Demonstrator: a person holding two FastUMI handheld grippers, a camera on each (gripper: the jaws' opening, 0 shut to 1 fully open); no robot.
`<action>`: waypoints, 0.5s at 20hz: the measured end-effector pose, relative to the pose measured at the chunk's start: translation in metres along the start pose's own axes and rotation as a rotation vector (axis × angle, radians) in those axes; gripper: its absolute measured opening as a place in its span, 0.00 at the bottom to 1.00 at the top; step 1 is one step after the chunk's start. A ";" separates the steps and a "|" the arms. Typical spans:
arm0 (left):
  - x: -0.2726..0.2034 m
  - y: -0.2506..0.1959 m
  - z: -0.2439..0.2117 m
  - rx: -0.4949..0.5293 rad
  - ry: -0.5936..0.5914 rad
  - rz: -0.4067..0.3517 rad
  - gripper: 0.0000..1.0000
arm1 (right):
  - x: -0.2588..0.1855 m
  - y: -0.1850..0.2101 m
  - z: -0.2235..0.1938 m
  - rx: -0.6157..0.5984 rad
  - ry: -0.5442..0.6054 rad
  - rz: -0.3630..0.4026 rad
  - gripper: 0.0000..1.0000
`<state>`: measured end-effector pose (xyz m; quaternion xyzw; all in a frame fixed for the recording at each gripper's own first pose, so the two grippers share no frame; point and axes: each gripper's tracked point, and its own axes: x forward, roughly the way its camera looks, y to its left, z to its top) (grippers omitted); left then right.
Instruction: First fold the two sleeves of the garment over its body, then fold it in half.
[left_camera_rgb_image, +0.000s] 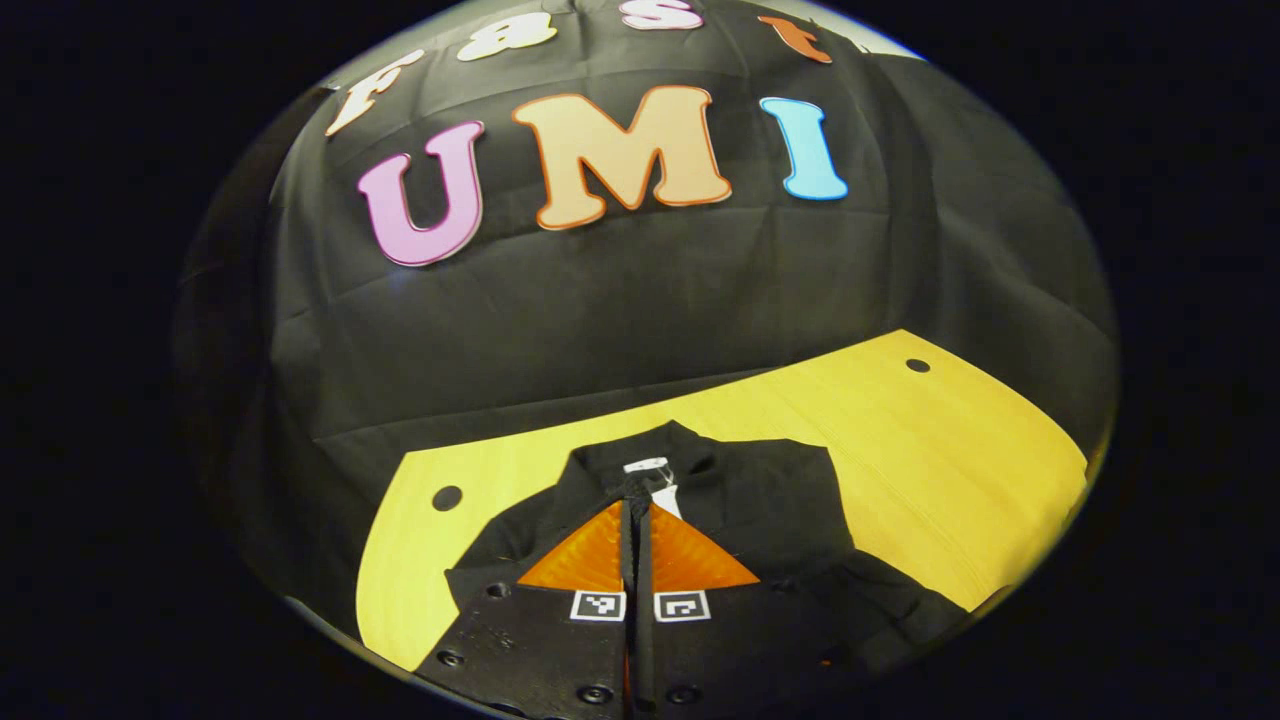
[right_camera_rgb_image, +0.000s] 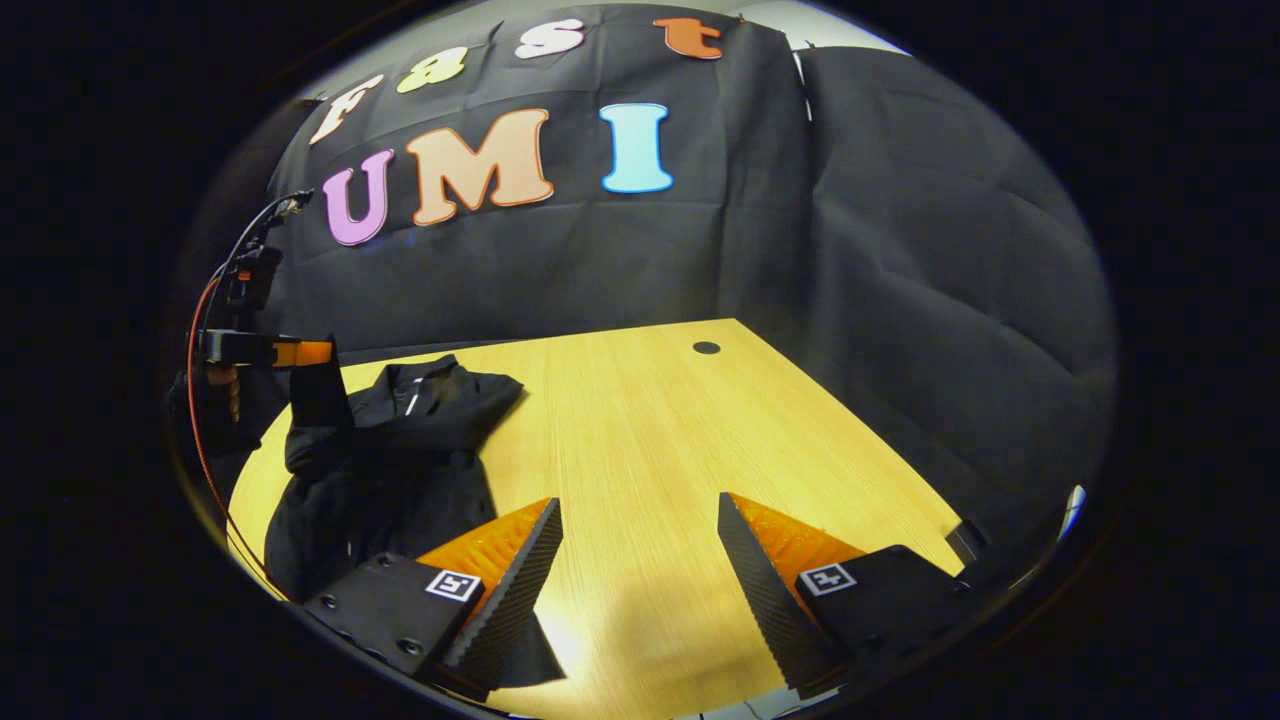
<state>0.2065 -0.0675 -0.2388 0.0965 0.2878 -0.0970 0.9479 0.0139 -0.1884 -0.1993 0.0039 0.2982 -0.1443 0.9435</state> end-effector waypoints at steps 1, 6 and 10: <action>0.005 -0.008 -0.004 0.007 0.015 -0.012 0.00 | -0.002 -0.004 -0.002 0.006 -0.001 -0.008 0.99; 0.025 -0.036 -0.009 0.032 0.055 -0.057 0.00 | -0.012 -0.018 -0.018 0.028 0.018 -0.050 0.99; 0.025 -0.064 -0.006 0.032 0.061 -0.120 0.51 | -0.013 -0.019 -0.025 0.036 0.029 -0.044 0.99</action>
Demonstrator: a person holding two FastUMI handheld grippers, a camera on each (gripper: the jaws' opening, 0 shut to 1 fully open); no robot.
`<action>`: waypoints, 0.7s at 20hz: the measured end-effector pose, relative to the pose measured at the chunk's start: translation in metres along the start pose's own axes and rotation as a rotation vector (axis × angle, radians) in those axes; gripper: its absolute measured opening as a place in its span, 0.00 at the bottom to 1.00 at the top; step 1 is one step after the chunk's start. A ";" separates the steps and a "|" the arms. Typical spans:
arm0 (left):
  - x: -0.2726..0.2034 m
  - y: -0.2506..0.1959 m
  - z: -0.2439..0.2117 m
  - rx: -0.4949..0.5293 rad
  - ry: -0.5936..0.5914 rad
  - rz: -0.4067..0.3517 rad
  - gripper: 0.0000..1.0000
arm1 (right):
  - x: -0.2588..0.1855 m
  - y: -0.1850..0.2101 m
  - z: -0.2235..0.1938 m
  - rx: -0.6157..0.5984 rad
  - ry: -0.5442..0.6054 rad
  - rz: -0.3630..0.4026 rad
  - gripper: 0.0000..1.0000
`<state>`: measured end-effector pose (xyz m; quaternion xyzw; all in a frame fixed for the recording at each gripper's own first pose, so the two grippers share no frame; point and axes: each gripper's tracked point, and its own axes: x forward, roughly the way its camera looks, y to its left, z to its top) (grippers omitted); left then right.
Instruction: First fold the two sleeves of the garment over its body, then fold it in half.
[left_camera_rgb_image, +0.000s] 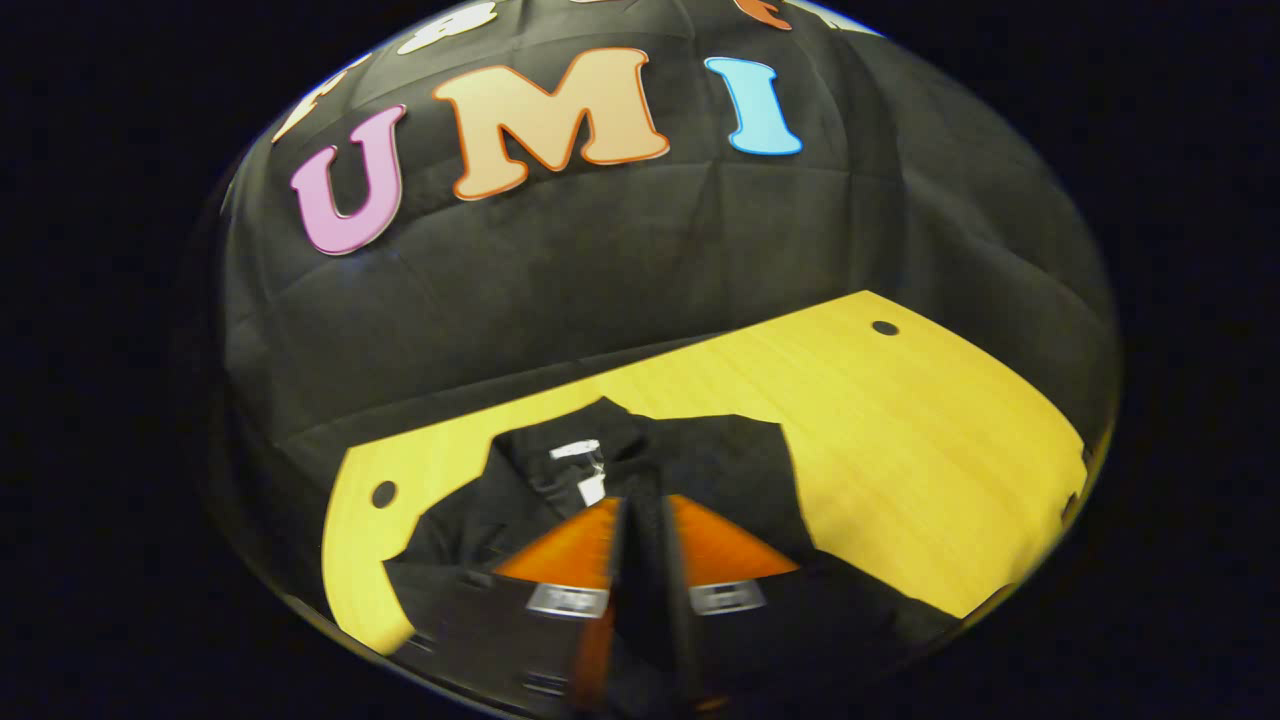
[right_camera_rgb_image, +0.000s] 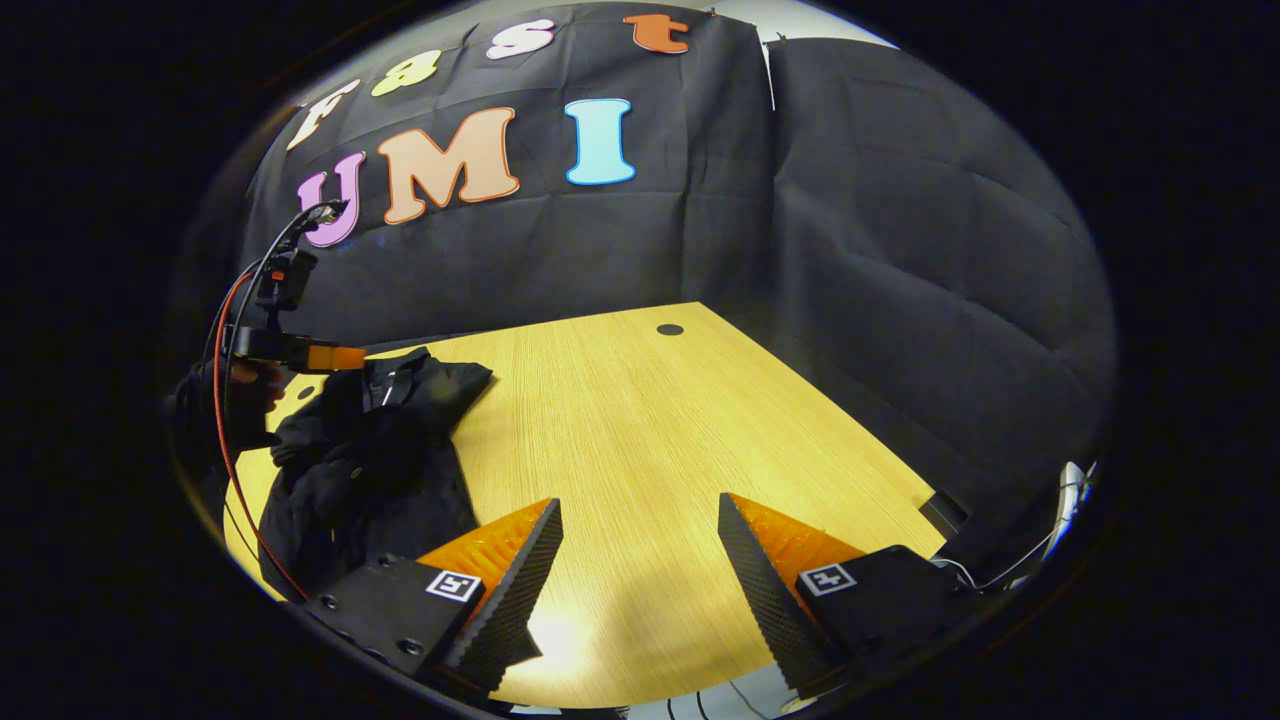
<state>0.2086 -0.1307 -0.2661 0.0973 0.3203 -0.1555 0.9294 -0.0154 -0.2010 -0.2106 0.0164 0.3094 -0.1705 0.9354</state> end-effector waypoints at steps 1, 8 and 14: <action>0.004 -0.001 0.009 0.003 -0.033 0.005 1.00 | 0.001 0.002 0.001 -0.004 -0.004 0.009 0.99; -0.084 0.032 0.019 -0.082 -0.156 0.132 0.94 | 0.018 0.029 0.013 -0.107 -0.027 0.188 0.99; -0.184 0.077 -0.056 -0.168 -0.128 0.310 0.95 | 0.019 0.073 -0.003 -0.207 -0.007 0.343 0.98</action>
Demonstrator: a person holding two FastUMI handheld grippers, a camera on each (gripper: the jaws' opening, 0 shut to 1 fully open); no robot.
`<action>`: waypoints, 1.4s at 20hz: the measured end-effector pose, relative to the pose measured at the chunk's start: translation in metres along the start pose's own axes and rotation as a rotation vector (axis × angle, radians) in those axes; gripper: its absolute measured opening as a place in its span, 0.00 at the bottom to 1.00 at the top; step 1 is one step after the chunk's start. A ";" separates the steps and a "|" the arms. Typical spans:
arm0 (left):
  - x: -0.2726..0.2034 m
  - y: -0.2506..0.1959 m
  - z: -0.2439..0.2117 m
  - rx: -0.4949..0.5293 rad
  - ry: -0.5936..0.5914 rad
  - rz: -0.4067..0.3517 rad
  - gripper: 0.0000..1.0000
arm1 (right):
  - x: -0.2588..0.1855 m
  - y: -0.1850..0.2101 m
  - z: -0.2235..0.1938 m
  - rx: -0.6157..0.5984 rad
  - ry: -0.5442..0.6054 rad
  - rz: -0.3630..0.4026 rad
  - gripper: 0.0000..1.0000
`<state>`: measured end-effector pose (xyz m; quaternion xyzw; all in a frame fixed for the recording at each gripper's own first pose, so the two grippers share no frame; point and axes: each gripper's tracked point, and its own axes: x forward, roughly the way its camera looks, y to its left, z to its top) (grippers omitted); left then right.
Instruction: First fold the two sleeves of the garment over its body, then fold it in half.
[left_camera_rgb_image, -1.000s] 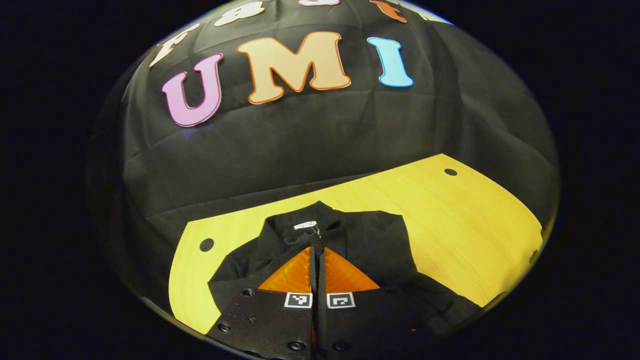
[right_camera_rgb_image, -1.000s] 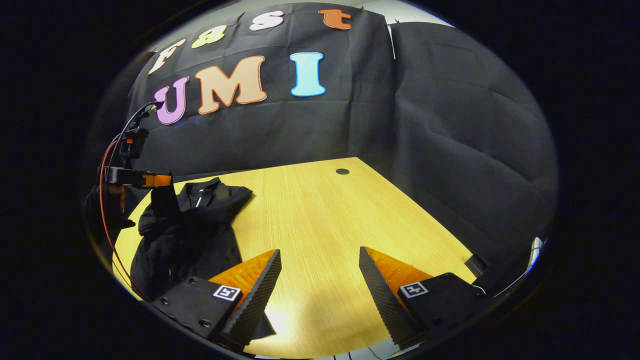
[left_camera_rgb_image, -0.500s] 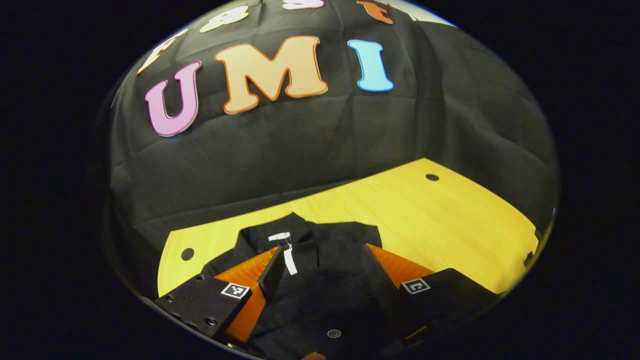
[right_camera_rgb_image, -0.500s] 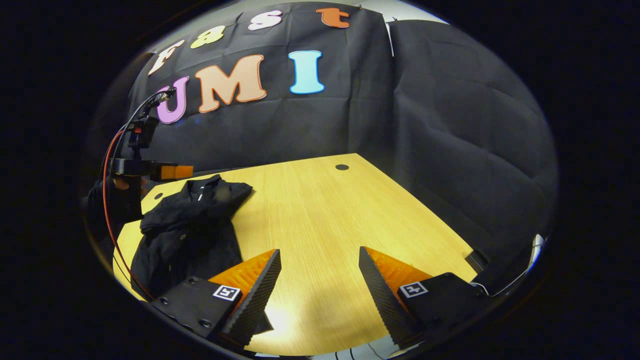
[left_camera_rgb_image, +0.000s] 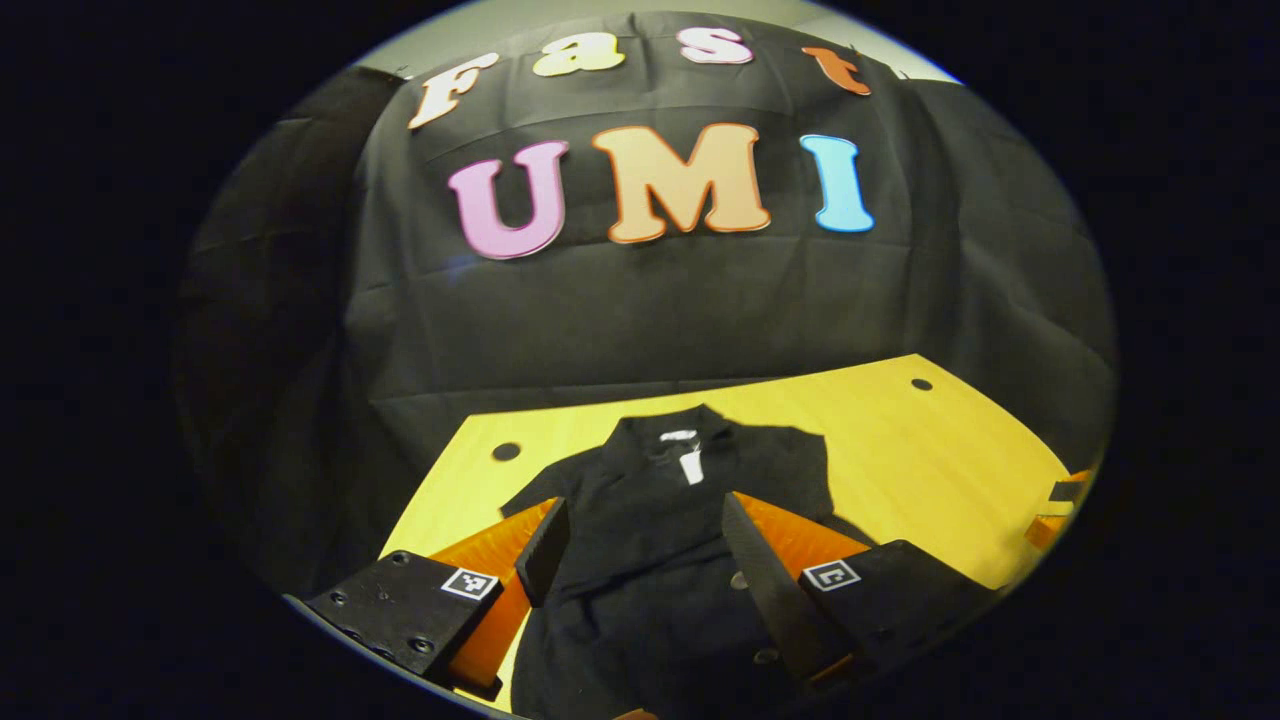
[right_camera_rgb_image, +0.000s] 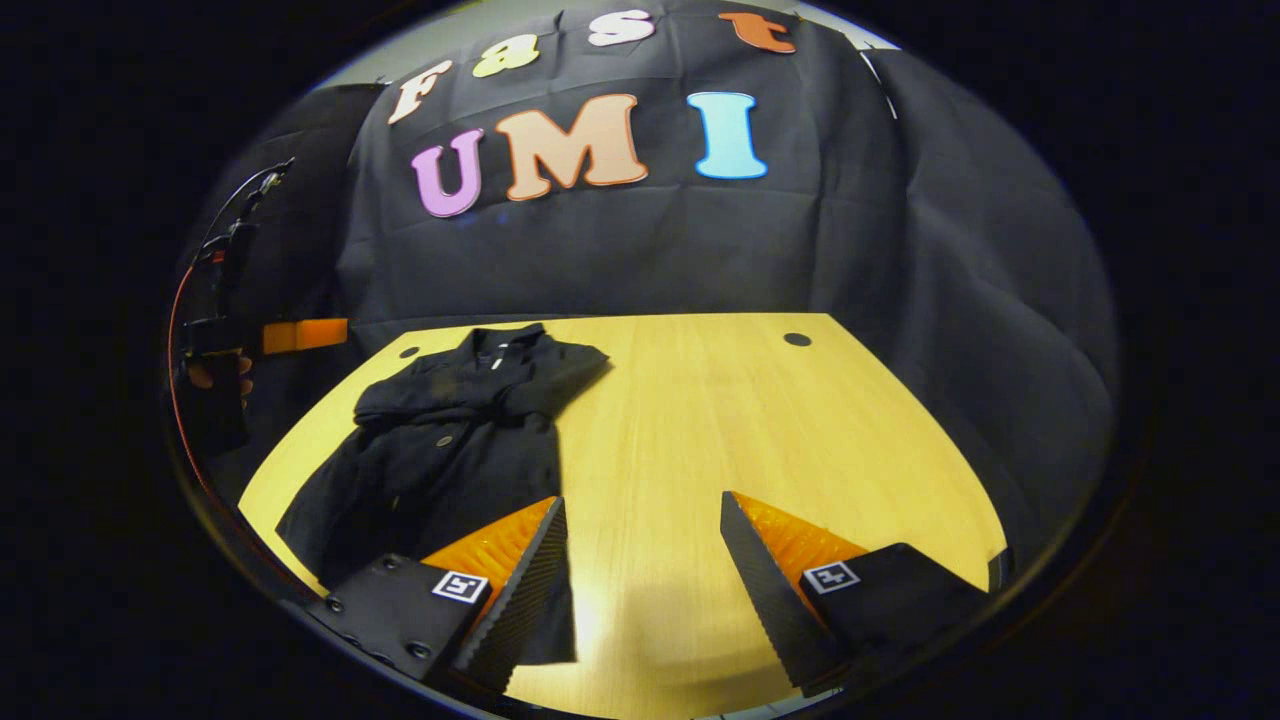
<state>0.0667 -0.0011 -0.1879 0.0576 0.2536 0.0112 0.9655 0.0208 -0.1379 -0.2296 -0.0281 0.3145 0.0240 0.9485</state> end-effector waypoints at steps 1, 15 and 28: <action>-0.011 0.012 -0.011 -0.006 0.007 0.021 0.95 | 0.001 0.008 -0.002 -0.015 0.002 0.012 0.98; -0.101 0.075 -0.199 -0.079 0.299 0.091 0.95 | -0.005 0.053 -0.102 -0.070 0.206 0.019 0.98; -0.102 0.063 -0.260 -0.106 0.442 0.095 0.90 | 0.011 0.058 -0.150 -0.105 0.358 0.069 0.88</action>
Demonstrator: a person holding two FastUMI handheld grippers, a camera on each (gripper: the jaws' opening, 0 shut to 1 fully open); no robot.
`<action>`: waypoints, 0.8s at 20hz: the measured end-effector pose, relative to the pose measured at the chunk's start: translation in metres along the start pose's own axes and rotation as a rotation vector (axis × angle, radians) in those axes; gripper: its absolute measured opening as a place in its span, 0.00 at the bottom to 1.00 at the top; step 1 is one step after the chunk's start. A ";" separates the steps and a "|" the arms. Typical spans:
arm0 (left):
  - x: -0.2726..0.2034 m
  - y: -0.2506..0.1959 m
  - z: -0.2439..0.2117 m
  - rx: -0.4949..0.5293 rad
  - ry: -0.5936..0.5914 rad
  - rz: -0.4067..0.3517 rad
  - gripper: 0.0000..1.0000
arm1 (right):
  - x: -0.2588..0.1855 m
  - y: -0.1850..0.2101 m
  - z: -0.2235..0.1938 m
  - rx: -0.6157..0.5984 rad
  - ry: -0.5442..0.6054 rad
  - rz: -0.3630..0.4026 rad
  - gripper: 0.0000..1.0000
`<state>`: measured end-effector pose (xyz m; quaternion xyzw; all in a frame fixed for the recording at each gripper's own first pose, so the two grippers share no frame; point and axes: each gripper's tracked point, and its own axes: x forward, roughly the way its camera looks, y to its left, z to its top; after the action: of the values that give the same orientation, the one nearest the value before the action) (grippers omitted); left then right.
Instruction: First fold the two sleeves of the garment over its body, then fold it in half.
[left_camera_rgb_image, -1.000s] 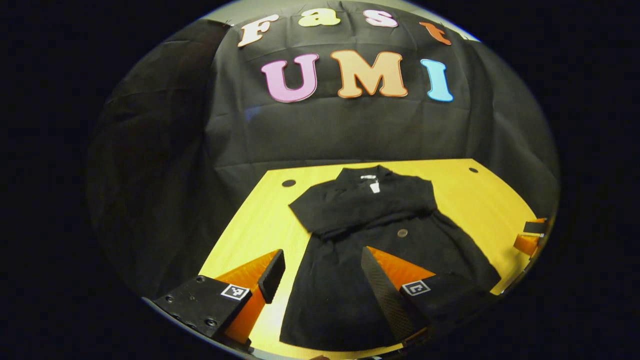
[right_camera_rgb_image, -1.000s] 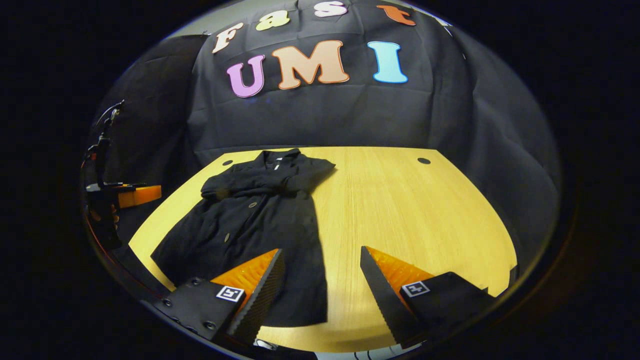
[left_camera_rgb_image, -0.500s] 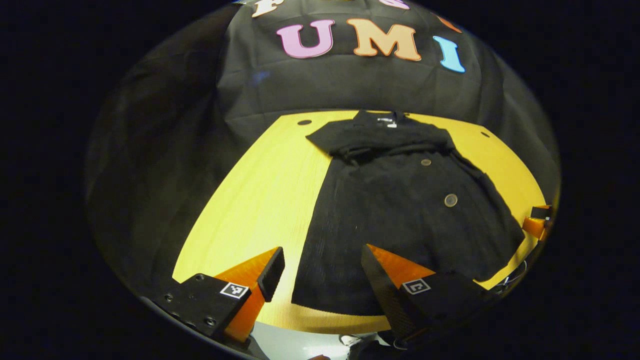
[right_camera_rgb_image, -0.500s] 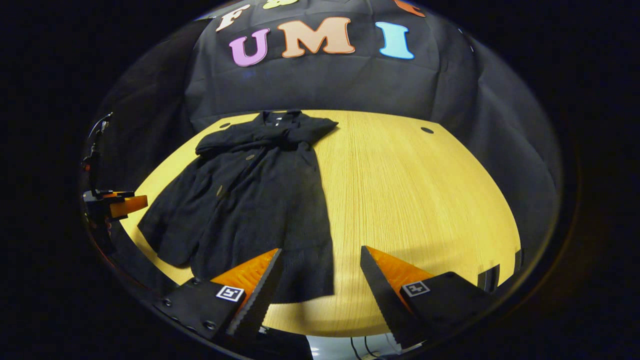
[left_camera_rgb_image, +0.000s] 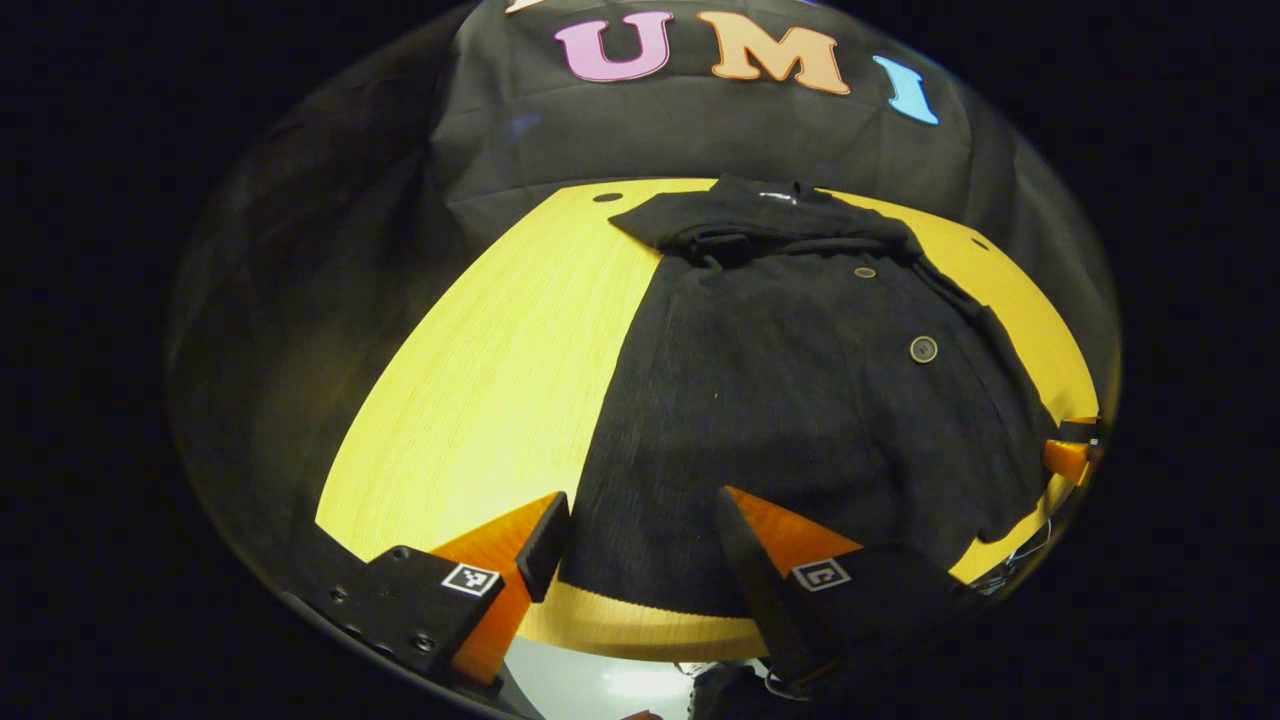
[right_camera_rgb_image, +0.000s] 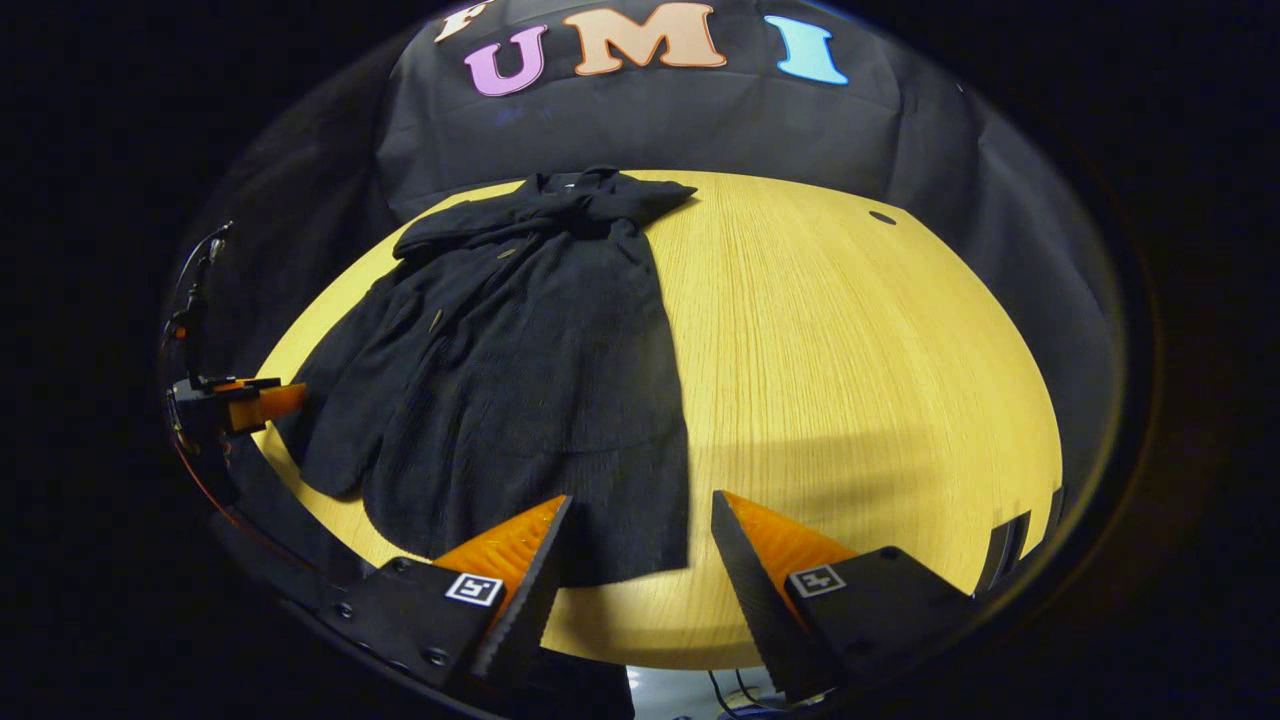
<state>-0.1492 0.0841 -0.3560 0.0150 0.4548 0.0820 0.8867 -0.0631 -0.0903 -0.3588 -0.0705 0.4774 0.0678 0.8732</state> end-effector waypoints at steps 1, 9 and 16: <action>0.000 0.000 0.003 -0.006 -0.005 -0.003 0.89 | 0.000 0.000 0.001 -0.010 -0.001 0.000 0.83; 0.001 -0.028 0.001 0.016 0.001 -0.112 0.47 | 0.002 0.023 0.001 -0.024 0.010 0.049 0.36; 0.004 -0.034 0.003 0.035 -0.044 -0.078 0.00 | 0.005 0.030 0.001 -0.017 -0.008 0.085 0.05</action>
<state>-0.1402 0.0516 -0.3607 0.0143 0.4366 0.0390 0.8987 -0.0655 -0.0604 -0.3639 -0.0574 0.4759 0.1092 0.8708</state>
